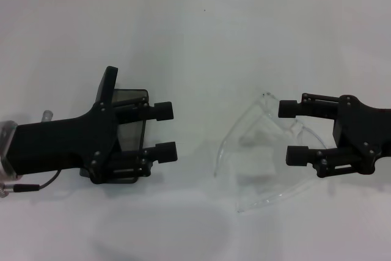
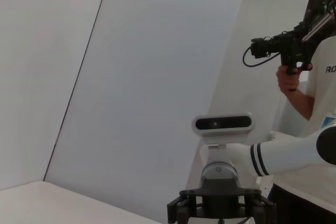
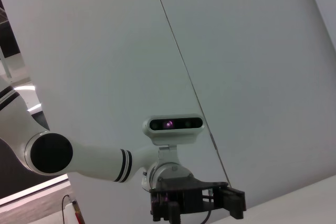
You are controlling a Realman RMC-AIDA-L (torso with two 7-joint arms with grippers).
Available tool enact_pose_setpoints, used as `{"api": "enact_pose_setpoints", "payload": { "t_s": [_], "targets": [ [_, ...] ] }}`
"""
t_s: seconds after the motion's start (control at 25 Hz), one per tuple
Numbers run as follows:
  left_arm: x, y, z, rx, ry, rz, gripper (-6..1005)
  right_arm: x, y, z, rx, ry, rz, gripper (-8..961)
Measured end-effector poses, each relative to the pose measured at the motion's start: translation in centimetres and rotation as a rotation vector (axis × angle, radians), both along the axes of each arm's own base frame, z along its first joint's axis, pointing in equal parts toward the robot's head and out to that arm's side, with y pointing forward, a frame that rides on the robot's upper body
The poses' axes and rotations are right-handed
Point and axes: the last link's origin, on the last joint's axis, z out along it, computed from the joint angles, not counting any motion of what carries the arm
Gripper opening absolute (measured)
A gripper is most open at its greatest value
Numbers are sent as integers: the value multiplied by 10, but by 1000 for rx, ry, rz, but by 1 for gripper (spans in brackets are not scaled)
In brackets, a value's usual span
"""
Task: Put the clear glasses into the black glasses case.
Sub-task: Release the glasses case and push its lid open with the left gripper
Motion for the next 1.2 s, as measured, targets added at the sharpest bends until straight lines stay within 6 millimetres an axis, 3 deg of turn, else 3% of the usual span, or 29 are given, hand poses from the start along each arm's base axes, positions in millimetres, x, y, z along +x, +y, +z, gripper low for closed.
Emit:
{"api": "enact_pose_setpoints", "payload": {
  "t_s": [0.56, 0.84, 1.0, 1.2],
  "targets": [
    [1, 0, 0, 5, -16, 9, 728, 3, -2, 1, 11, 11, -16, 872],
    [23, 27, 36, 23, -57, 151, 726, 23, 0, 19, 134, 36, -118, 871],
    [47, 38, 61, 49, 79, 248, 725, 44, -5, 38, 255, 78, -201, 871],
    [77, 52, 72, 110, 436, 422, 709, 65, -19, 61, 399, 137, -272, 871]
  ]
}}
